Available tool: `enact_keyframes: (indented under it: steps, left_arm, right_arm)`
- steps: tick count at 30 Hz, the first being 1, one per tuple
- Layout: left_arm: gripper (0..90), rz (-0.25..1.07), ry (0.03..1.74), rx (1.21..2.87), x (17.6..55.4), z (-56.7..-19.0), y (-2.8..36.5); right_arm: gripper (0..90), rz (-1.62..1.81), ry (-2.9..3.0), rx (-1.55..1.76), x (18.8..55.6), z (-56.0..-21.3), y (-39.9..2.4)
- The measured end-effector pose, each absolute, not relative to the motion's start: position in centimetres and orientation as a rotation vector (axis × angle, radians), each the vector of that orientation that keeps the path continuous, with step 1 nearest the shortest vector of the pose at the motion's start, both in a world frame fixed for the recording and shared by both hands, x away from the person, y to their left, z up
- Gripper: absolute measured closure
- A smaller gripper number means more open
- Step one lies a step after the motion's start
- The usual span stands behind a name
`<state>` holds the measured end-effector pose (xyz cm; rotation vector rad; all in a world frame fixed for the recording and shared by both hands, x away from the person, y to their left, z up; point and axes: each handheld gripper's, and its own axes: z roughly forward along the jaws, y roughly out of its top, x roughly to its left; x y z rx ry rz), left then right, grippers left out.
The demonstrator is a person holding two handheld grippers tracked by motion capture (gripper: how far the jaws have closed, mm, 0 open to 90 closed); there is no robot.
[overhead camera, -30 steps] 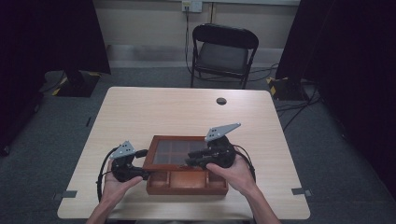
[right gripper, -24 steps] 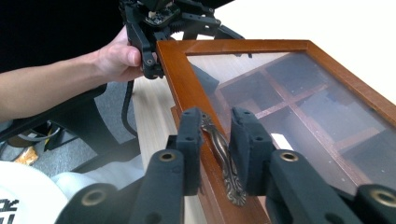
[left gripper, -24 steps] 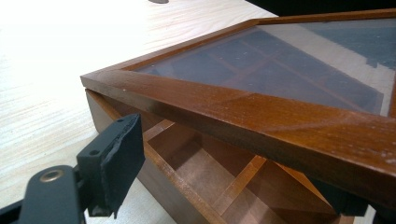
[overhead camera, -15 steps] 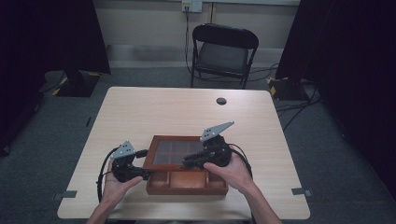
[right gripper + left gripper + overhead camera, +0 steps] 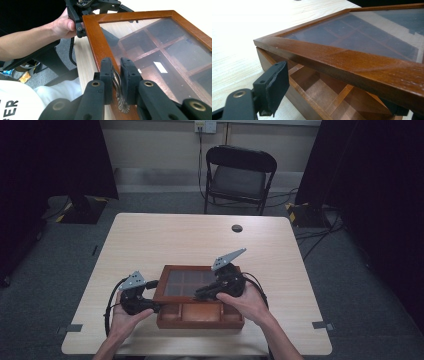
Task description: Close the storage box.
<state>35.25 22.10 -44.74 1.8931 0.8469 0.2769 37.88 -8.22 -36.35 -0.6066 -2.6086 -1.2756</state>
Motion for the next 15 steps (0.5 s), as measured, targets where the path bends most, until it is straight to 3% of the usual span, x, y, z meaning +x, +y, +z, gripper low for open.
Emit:
enact_keyframes:
  steps: [15]
  left_arm:
    - [18.5,0.278,0.906,1.914,35.4,-44.9,23.2]
  right_arm:
    - [81.8,-1.278,-2.625,-0.593,37.9,-36.2,-8.1]
